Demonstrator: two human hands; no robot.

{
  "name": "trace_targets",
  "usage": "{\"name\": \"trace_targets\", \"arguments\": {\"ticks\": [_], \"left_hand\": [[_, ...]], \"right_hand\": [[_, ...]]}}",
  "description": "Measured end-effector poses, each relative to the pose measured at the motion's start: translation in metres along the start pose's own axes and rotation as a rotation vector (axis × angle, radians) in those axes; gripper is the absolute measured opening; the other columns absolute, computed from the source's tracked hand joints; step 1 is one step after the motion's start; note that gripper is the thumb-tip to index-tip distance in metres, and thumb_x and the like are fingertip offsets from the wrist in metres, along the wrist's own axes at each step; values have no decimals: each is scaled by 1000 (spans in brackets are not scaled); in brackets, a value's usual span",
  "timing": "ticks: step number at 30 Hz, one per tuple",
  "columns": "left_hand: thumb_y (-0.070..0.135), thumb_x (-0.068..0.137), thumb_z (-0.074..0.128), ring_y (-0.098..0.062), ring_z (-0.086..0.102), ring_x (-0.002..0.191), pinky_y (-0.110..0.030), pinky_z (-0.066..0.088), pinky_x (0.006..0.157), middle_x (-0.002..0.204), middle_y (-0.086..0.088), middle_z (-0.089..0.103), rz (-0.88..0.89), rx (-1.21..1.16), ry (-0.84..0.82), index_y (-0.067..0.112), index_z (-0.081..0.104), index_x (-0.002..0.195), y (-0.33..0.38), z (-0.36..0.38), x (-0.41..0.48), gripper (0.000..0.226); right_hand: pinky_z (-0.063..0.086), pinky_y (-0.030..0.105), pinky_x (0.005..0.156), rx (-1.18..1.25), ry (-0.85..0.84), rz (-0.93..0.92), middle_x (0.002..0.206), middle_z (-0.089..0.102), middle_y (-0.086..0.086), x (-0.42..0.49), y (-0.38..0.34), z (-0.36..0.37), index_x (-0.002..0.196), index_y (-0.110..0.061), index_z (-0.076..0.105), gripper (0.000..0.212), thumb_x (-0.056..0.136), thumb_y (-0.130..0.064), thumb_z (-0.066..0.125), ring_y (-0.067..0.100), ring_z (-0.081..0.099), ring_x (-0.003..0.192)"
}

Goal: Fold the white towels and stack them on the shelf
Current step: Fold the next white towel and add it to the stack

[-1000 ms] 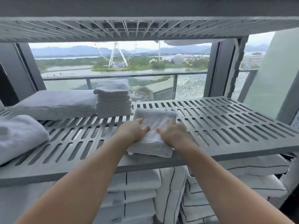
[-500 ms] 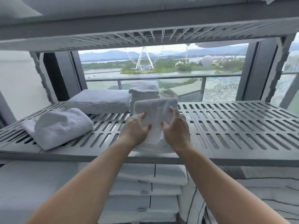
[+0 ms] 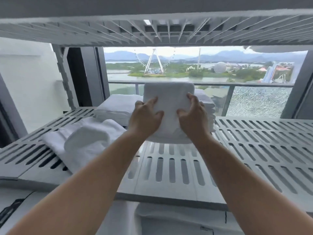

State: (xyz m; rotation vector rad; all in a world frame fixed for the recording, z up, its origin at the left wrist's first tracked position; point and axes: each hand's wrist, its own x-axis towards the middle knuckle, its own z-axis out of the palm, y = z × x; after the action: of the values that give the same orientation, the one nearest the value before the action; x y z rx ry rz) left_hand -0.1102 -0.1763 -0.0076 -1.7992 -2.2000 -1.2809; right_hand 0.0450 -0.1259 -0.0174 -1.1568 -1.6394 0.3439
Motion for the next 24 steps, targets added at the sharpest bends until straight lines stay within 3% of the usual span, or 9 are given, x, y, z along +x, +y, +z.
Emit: {"name": "trace_targets", "arguments": {"ticks": [10,17,24], "left_hand": [[36,89,64,-29,47,131,-29,37,107,140,-16,54,47,-34,-84,26,45,149,-62,-24,113,64],[28,86,70,-25,58,122,-25,43,95,135,-6,62,15,-110,-51,21,55,140,-74,-13,165,56],[27,89,68,-25,55,128,-27,40,103,140,-4,60,-36,-91,-47,18,54,140,-84,17,198,54]], "right_hand": [[34,28,103,-109,24,-23,137,58,15,72,-32,87,147,-9,43,61,90,-16,64,30,52,128],[35,32,104,-180,11,-32,136,57,22,124,-26,115,148,-3,40,60,92,-12,59,35,51,128],[40,32,104,-169,-43,-16,137,58,21,160,-8,142,149,-2,38,61,92,-11,60,34,53,127]]}}
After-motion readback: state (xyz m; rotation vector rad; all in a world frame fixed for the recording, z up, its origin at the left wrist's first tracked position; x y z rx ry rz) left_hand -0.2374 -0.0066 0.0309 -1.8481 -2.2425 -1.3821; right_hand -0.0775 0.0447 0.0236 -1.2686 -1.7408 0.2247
